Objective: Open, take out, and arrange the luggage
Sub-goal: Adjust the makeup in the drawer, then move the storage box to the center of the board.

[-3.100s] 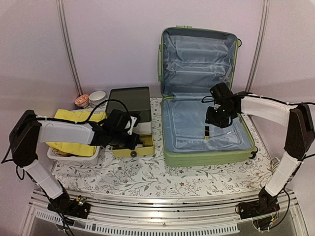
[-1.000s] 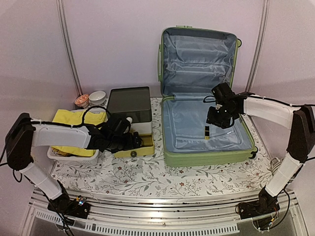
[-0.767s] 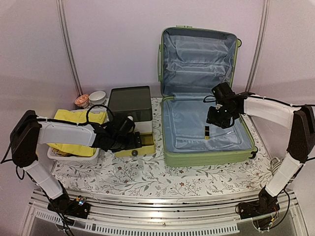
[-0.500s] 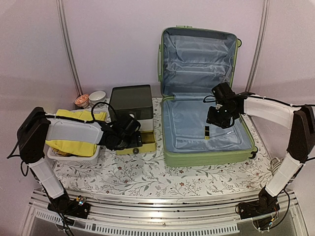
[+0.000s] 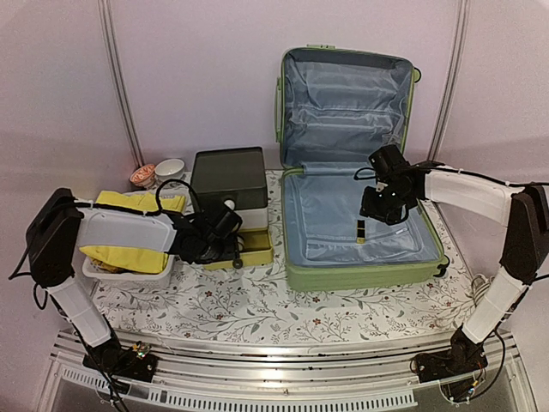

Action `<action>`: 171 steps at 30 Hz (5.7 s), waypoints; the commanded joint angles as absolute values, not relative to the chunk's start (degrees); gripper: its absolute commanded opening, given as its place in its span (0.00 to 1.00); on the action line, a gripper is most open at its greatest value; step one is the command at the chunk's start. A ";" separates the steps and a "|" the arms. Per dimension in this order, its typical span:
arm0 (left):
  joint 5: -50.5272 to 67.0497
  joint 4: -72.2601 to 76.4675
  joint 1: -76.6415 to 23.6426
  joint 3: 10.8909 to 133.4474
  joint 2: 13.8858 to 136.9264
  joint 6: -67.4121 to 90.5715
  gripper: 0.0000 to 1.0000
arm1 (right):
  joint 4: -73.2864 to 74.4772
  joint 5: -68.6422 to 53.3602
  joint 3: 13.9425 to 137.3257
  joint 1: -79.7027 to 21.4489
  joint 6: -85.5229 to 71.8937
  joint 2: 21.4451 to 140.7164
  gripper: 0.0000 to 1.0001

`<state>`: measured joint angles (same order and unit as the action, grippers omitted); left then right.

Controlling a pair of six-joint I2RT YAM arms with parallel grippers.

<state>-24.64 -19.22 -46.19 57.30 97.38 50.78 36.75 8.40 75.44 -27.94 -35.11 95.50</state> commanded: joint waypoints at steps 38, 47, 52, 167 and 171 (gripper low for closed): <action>-5.80 -14.57 -44.70 51.08 77.27 -21.11 0.00 | 36.81 9.10 75.13 -27.60 -30.76 94.06 0.46; -8.17 -12.17 -38.00 51.41 84.01 -30.70 0.00 | 36.82 8.95 74.96 -27.60 -30.81 93.16 0.46; -5.37 -14.58 -35.12 54.73 90.66 -35.02 0.00 | 36.86 8.68 75.15 -27.60 -30.76 92.86 0.46; 24.16 -8.25 -12.45 53.74 86.50 36.74 0.90 | 14.81 -19.78 108.31 -49.85 -35.18 124.75 0.81; 26.36 -9.02 -11.92 54.58 87.46 34.56 0.87 | 11.67 -18.20 104.95 -51.94 -36.89 122.54 0.80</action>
